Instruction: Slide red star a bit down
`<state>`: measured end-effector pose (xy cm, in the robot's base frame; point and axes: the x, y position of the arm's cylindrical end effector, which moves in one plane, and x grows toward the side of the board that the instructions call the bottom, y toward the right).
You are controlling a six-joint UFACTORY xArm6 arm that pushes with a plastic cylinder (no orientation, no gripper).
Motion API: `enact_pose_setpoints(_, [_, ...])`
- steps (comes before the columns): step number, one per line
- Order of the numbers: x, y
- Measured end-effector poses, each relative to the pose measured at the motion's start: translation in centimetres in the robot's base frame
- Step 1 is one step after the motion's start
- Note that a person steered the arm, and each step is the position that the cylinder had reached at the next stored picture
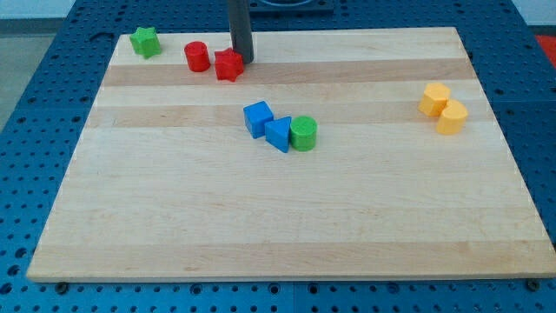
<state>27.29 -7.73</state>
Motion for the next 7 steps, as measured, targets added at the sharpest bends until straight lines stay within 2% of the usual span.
enact_pose_setpoints(1, [3.2,0.0])
enact_pose_setpoints(2, [2.2,0.3])
enact_pose_setpoints(4, [-2.9,0.3])
enact_pose_setpoints(7, [3.4,-1.5])
